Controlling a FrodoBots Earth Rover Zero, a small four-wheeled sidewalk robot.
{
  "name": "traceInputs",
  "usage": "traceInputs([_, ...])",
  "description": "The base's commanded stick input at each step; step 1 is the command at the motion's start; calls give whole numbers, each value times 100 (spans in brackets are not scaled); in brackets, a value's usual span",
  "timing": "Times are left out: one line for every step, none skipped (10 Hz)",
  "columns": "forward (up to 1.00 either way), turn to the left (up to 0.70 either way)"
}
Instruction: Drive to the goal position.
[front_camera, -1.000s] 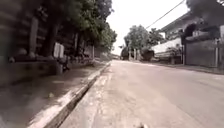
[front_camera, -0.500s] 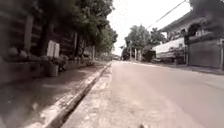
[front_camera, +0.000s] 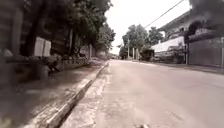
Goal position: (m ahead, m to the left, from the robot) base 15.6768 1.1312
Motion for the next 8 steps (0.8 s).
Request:
traceInputs([70, 0])
traceInputs([70, 0])
traceInputs([70, 0])
traceInputs([70, 0])
traceInputs([70, 0])
traceInputs([70, -2])
traceInputs([70, -8])
traceInputs([70, -14])
